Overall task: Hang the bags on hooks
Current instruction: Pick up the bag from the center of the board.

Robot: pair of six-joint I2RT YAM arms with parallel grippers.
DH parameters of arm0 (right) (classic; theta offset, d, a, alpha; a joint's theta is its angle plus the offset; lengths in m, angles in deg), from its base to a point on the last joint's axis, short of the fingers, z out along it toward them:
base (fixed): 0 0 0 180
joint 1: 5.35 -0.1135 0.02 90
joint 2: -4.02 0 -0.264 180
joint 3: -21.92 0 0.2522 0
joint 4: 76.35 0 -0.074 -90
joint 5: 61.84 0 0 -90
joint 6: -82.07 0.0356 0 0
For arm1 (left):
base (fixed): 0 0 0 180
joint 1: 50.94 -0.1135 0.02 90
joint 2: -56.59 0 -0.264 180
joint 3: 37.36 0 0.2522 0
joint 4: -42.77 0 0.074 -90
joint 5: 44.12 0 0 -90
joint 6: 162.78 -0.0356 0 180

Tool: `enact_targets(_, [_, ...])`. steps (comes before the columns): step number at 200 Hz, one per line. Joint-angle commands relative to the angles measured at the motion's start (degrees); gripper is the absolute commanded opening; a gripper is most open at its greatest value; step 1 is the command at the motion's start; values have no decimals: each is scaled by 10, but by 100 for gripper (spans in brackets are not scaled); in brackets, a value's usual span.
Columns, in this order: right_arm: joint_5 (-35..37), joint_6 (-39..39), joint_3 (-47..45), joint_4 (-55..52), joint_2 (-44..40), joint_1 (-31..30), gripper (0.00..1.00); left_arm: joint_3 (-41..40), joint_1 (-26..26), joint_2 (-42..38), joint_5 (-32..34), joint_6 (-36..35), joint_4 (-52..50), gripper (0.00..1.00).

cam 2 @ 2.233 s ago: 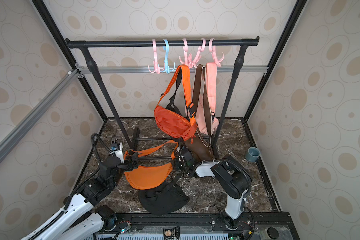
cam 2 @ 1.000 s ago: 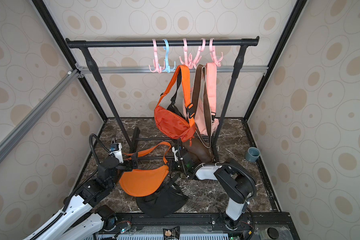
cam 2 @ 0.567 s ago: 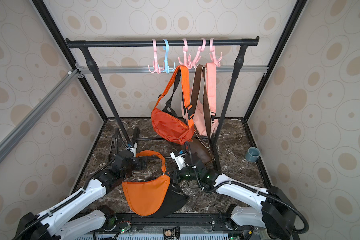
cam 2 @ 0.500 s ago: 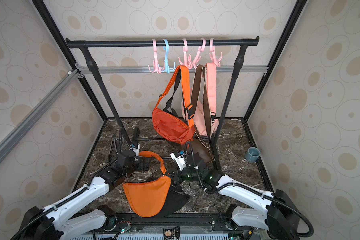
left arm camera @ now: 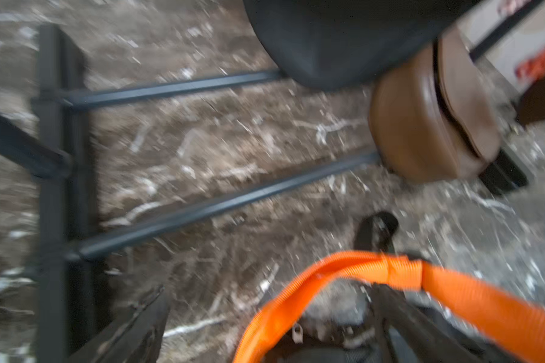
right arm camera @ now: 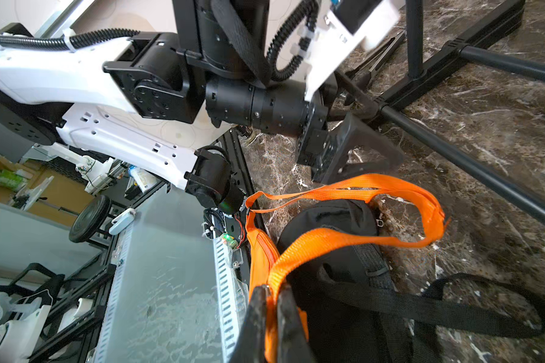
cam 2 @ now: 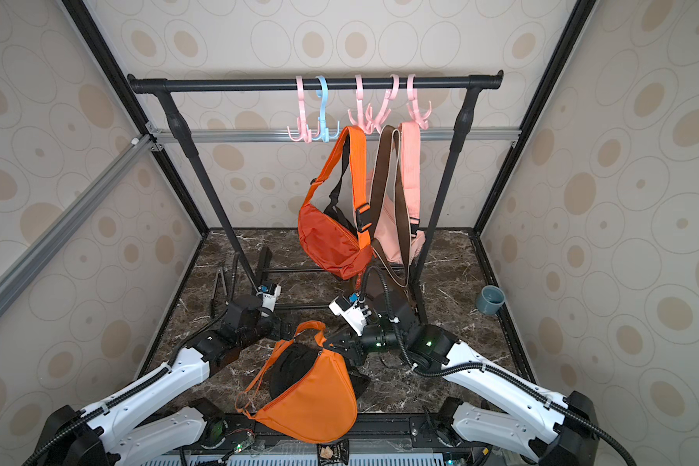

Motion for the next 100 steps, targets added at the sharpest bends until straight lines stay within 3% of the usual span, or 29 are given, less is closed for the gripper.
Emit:
enact_targets(1, [-14,-29,28,-30,-22,-2,0,-28,20,-49,-134,-23,38,100])
enact_targets(19, [-21,-36,38,-50,-21,-2,0,-47,37,-97,-137,-39,25,100])
enact_targets(39, [-31,-37,41,-55,-23,-1,0,-43,53,-104,-71,-52,-19,100])
enact_targets(65, [-39,-38,52,-59,-28,0,0,-30,55,-36,25,-49,-41,100])
enact_targets(100, [-45,-42,74,-76,-51,0,0,-11,55,40,77,-31,-52,100])
